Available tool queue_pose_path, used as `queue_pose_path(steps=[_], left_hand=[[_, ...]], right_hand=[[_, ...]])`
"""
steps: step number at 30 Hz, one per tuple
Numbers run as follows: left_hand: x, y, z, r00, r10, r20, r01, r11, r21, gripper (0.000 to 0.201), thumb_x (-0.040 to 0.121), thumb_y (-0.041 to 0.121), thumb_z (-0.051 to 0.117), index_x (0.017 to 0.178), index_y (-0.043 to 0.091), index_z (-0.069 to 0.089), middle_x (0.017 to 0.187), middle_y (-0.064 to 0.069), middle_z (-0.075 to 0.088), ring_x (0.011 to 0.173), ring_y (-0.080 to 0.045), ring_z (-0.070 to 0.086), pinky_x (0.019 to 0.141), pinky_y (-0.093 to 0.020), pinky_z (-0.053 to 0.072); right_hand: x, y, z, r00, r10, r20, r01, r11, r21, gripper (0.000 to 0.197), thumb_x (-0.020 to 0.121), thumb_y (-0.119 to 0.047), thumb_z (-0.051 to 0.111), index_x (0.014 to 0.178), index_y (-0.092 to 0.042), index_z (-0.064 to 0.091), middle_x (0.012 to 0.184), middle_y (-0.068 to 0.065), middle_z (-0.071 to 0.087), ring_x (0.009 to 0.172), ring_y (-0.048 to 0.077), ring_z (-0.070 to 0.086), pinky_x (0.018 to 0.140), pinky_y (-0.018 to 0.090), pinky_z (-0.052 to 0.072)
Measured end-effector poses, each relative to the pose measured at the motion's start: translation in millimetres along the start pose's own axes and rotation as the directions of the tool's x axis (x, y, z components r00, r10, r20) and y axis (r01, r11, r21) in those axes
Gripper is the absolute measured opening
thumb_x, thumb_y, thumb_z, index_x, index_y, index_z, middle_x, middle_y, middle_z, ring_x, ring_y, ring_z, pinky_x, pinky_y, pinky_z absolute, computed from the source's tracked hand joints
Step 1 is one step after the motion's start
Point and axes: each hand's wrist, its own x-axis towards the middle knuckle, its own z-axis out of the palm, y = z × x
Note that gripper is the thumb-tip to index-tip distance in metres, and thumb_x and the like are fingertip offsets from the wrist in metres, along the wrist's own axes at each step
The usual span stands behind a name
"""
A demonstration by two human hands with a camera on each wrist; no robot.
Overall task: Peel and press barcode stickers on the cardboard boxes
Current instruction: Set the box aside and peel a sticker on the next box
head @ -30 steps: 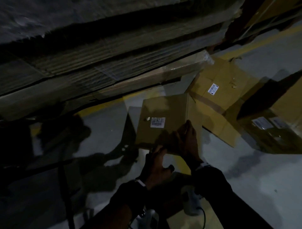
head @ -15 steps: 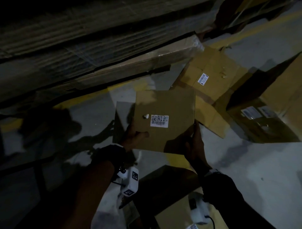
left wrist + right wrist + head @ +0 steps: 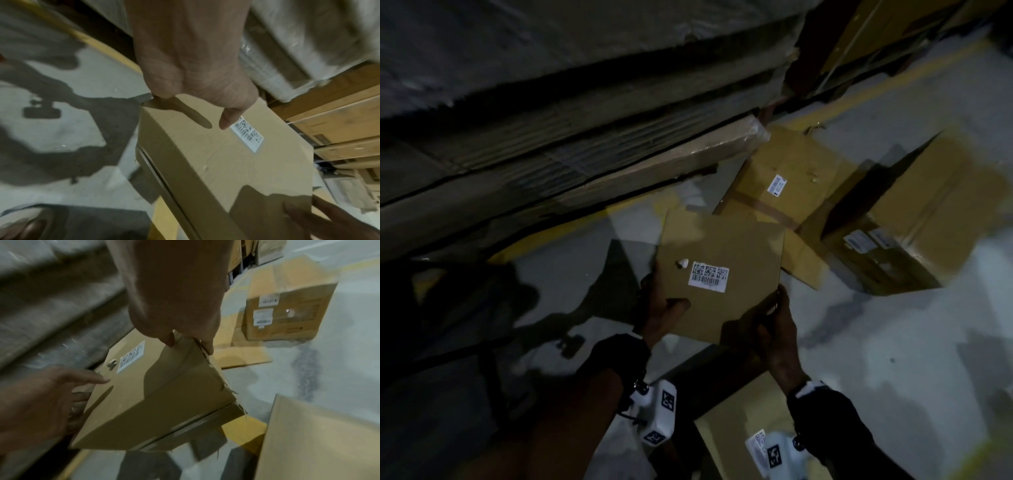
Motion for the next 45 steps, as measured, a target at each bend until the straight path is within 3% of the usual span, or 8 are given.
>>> queue_pose_path(steps=[3, 6, 9, 13, 16, 20, 30, 45], left_hand=[[-37, 28, -6, 0.999, 0.023, -0.026, -0.022, 0.998, 0.058, 0.109, 0.06, 0.051, 0.068, 0.153, 0.056, 0.011, 0.139, 0.003, 0.041, 0.125, -0.023, 0.048, 0.1, -0.054, 0.05], [-81, 67, -10, 0.996, 0.05, -0.07, -0.045, 0.996, 0.074, 0.11, 0.056, 0.049, 0.067, 0.154, 0.052, 0.016, 0.134, 0.002, 0.043, 0.122, -0.027, 0.05, 0.092, -0.058, 0.054], [-116, 103, -13, 0.991, 0.076, -0.109, -0.058, 0.985, 0.161, 0.121, 0.052, 0.056, 0.063, 0.159, 0.04, 0.011, 0.147, -0.006, 0.037, 0.132, -0.034, 0.043, 0.102, -0.057, 0.045], [-165, 152, -19, 0.986, 0.128, -0.109, -0.101, 0.97, 0.222, 0.111, 0.062, 0.054, 0.073, 0.153, 0.05, 0.01, 0.152, -0.002, 0.035, 0.136, -0.04, 0.041, 0.103, -0.063, 0.043], [-217, 201, -27, 0.97, 0.195, -0.148, -0.144, 0.943, 0.299, 0.112, 0.072, 0.046, 0.076, 0.158, 0.037, 0.006, 0.157, -0.009, 0.026, 0.14, -0.042, 0.032, 0.111, -0.062, 0.033], [-275, 249, -40, 0.945, 0.261, -0.198, -0.18, 0.919, 0.351, 0.112, 0.079, 0.044, 0.078, 0.161, 0.029, 0.004, 0.161, -0.015, 0.019, 0.144, -0.043, 0.024, 0.115, -0.059, 0.019], [-389, 347, -87, 0.85, 0.468, -0.241, -0.347, 0.842, 0.412, 0.108, 0.08, 0.061, 0.07, 0.161, 0.028, 0.007, 0.158, -0.012, 0.022, 0.144, -0.041, 0.023, 0.113, -0.061, 0.017], [-561, 387, -293, 0.665, 0.651, -0.366, -0.414, 0.729, 0.545, 0.105, 0.074, 0.064, 0.069, 0.157, 0.023, 0.019, 0.144, -0.019, 0.035, 0.133, -0.041, 0.034, 0.109, -0.059, 0.026]], right_hand=[[-15, -47, -23, 0.998, 0.063, -0.01, -0.063, 0.998, 0.001, 0.066, 0.095, -0.03, 0.06, 0.153, -0.027, 0.029, 0.137, 0.003, 0.058, 0.123, 0.022, 0.058, 0.089, 0.012, 0.046], [-32, -88, -50, 0.995, 0.083, -0.048, -0.084, 0.996, -0.004, 0.072, 0.084, -0.031, 0.053, 0.153, -0.026, 0.035, 0.133, 0.005, 0.06, 0.119, 0.024, 0.057, 0.095, 0.03, 0.043], [-53, -128, -81, 0.995, 0.031, -0.092, -0.032, 0.999, -0.006, 0.06, 0.088, -0.021, 0.054, 0.146, -0.027, 0.04, 0.122, -0.002, 0.059, 0.11, 0.023, 0.059, 0.09, 0.029, 0.042], [-81, -179, -121, 0.995, -0.007, -0.095, 0.005, 1.0, -0.019, 0.063, 0.089, 0.005, 0.055, 0.141, -0.028, 0.04, 0.125, -0.003, 0.056, 0.112, 0.018, 0.054, 0.089, 0.025, 0.04], [-100, -210, -148, 0.99, 0.007, -0.14, -0.014, 0.999, -0.05, 0.078, 0.083, -0.012, 0.053, 0.157, -0.021, 0.029, 0.148, 0.002, 0.052, 0.13, 0.023, 0.051, 0.108, 0.038, 0.045], [-121, -253, -182, 0.986, -0.013, -0.169, 0.009, 1.0, -0.02, 0.084, 0.075, -0.031, 0.049, 0.157, -0.022, 0.029, 0.149, 0.009, 0.053, 0.13, 0.031, 0.053, 0.107, 0.05, 0.048], [-198, -405, -255, 0.941, -0.205, -0.271, 0.187, 0.978, -0.089, 0.062, 0.077, -0.028, 0.048, 0.138, -0.016, 0.047, 0.116, 0.012, 0.065, 0.099, 0.033, 0.062, 0.079, 0.035, 0.045], [-357, -596, -181, 0.865, -0.401, -0.303, 0.367, 0.916, -0.165, 0.055, 0.082, -0.037, 0.05, 0.135, -0.022, 0.047, 0.121, 0.011, 0.064, 0.106, 0.035, 0.061, 0.094, 0.047, 0.052]])
